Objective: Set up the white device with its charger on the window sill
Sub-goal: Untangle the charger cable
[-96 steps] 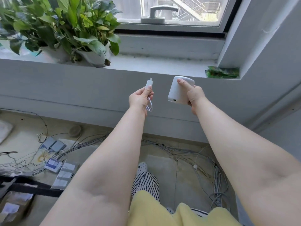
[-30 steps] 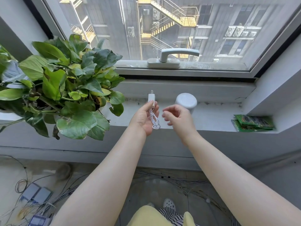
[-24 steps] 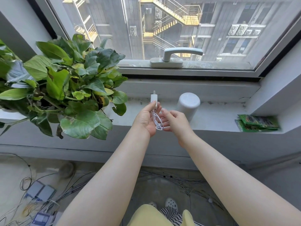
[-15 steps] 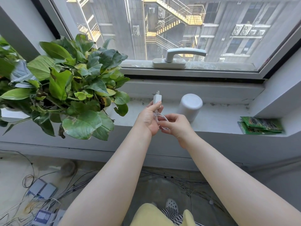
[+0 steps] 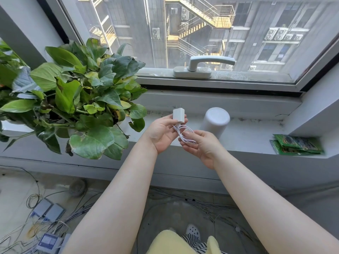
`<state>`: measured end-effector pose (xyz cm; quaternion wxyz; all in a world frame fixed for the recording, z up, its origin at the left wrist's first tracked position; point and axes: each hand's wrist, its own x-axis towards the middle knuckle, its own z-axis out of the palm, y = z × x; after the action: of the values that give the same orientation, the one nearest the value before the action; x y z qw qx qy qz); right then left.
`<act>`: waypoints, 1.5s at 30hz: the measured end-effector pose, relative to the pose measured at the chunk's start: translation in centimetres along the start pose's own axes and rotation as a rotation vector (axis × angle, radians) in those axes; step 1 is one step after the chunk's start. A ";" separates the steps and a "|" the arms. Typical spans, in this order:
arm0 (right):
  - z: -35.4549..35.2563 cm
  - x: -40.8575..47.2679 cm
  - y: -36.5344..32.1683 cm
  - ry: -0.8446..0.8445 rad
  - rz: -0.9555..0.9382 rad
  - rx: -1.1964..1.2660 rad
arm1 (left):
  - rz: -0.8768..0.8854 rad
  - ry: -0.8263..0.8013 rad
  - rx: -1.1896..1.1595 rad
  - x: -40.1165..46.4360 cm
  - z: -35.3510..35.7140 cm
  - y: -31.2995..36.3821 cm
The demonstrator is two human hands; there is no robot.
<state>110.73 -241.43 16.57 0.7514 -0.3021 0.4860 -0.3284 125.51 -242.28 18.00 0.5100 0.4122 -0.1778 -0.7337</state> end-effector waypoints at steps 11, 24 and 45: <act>0.1 -0.4 -0.1 -0.036 -0.137 0.017 | 0.075 0.041 0.010 -0.2 -0.9 0.4; 1.6 -0.3 1.3 0.262 -0.582 -0.566 | 0.050 0.068 -0.075 0.1 -0.6 0.7; 1.9 -0.3 0.4 0.171 -0.292 -0.010 | 0.053 0.051 -0.011 -0.1 -1.7 1.2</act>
<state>112.51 -240.69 17.07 0.6501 -0.3443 0.5006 -0.4563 127.56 -242.37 17.83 0.5359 0.4231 -0.1716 -0.7101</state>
